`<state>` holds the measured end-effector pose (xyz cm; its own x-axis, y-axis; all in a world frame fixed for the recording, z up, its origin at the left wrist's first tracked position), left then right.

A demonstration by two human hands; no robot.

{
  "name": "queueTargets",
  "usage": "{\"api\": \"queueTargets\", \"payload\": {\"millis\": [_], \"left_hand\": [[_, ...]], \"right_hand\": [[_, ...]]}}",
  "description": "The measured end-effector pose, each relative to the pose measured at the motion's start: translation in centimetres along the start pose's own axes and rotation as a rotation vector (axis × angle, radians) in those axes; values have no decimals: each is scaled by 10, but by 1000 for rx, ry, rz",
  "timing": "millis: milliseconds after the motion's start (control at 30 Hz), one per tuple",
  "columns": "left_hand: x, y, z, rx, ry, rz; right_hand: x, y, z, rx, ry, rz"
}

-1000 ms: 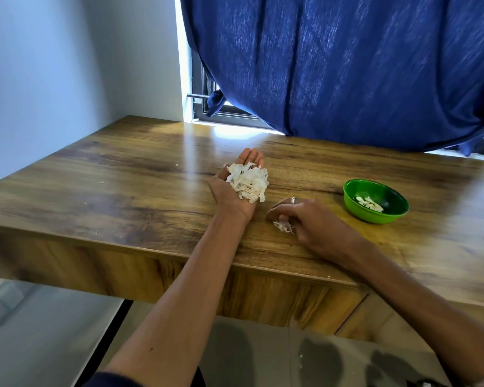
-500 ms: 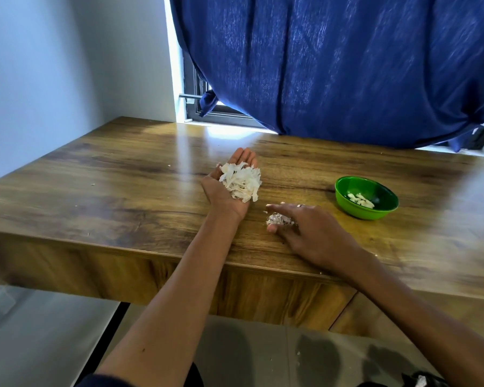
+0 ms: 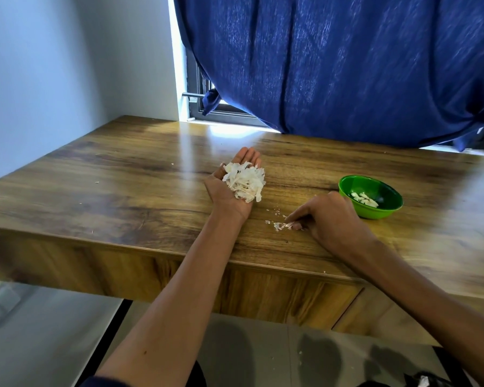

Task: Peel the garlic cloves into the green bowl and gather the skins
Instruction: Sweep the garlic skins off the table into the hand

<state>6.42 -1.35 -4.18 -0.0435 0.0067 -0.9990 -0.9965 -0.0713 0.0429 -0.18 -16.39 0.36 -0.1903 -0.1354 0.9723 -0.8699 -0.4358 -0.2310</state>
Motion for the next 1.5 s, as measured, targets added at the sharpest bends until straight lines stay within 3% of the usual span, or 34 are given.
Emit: {"api": "queueTargets", "payload": {"millis": [233,433,533,600,700,800,1000,1500], "left_hand": [[0,1,0,-3,-3,-6],[3,3,-4,-10,-24,39],[5,2,-4,-26,-20,70],[5,2,-5,-45,-17,96],[7,6,-5,-84,-61,155],[9,12,-3,-108,-86,220],[6,15,-2,-99,-83,192],[7,13,-3,-118,-71,209]], "right_hand": [[-8,-1,12,-106,10,44],[8,-9,42,-319,-631,148],[15,-20,32,-390,-1032,121],[22,-34,17,-359,-1082,104],[37,-54,-14,-202,-943,125],[55,-70,-47,-27,-573,176],[59,-88,-71,52,-168,110],[67,-97,-65,90,-139,117]]}}
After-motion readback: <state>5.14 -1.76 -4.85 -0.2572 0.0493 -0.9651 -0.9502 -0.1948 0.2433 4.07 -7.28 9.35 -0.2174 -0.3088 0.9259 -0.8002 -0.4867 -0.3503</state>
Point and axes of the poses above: each hand's wrist, its own y-axis away from the middle knuckle, its own x-axis out of the back of the hand, z = x × y, the point moved 9 cm from there along -y, towards the middle knuckle, and after that the axes turned 8 degrees about y, right-handed, at the moved point
